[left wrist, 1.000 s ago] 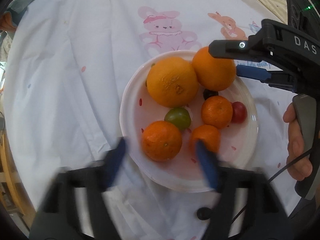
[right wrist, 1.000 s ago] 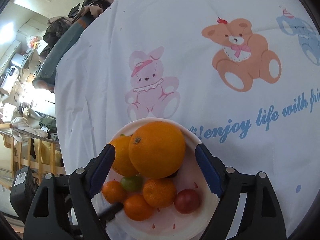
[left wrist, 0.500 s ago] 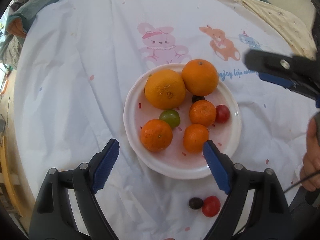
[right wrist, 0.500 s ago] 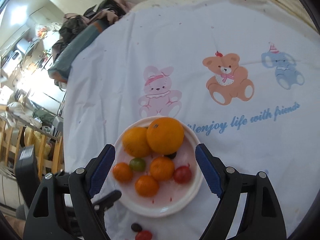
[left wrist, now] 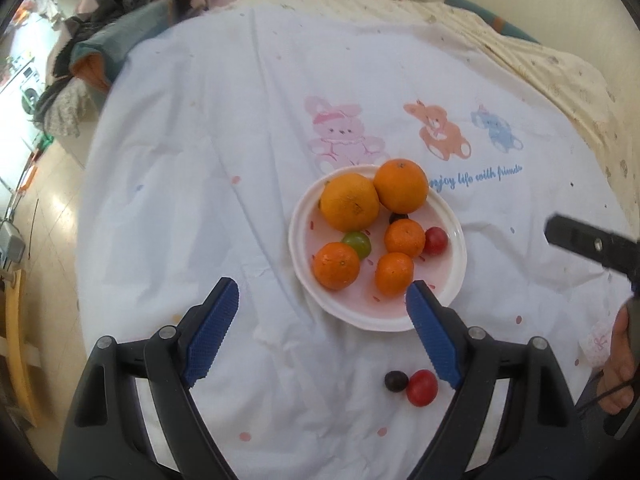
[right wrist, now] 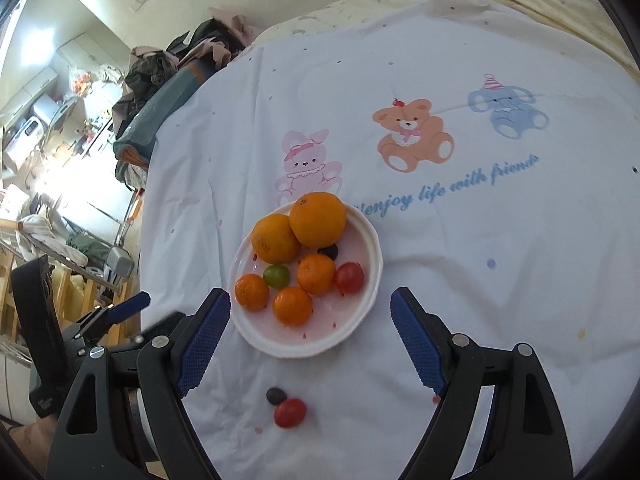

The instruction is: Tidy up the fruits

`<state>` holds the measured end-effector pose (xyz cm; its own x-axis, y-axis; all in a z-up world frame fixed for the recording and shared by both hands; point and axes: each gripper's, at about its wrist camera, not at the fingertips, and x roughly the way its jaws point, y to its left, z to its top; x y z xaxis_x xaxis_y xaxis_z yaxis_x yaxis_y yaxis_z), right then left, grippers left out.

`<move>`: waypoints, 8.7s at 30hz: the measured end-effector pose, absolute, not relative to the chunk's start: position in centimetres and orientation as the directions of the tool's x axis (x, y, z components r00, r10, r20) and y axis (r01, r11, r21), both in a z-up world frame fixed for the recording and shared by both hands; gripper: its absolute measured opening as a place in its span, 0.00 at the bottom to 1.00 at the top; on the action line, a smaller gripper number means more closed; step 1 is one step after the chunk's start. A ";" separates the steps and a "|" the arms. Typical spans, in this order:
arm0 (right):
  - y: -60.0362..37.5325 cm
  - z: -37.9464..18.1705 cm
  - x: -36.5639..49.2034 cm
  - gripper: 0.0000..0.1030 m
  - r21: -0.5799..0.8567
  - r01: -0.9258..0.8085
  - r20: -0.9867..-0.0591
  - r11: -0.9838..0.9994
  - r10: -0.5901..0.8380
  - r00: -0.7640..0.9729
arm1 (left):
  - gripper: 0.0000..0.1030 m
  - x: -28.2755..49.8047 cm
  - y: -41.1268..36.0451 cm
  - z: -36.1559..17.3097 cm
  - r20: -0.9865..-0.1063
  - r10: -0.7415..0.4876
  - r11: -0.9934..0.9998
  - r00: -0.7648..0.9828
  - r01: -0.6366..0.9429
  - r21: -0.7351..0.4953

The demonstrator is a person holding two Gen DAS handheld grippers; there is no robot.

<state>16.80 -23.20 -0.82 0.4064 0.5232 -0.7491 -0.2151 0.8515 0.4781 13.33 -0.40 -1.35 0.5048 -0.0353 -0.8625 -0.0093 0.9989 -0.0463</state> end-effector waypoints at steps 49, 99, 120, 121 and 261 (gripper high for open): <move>-13.5 -11.6 9.5 0.34 0.269 -0.443 -0.931 0.855 0.348 0.106 | 0.90 6.6 2.4 -2.7 -0.902 -0.016 0.982 0.431 -0.165 -0.096; -24.9 -5.6 9.8 0.34 0.438 -0.120 -0.842 0.891 0.453 0.291 | 0.18 7.2 -4.9 -7.1 -0.934 -0.076 0.996 0.350 0.061 -0.058; -23.6 -2.0 17.7 0.34 0.452 -0.208 -0.785 0.867 0.498 0.369 | 0.18 15.0 -1.0 -0.9 -0.863 0.009 1.000 0.506 -0.008 0.006; -23.5 -2.2 18.0 0.34 0.452 -0.206 -0.788 0.868 0.497 0.364 | 0.19 15.3 -1.1 -1.3 -0.865 0.010 1.000 0.502 -0.013 0.003; -19.9 0.2 4.7 1.00 0.183 -0.264 -0.677 0.947 0.316 0.665 | 1.00 2.2 -0.1 1.1 -0.725 -0.008 0.991 0.689 -0.093 -0.099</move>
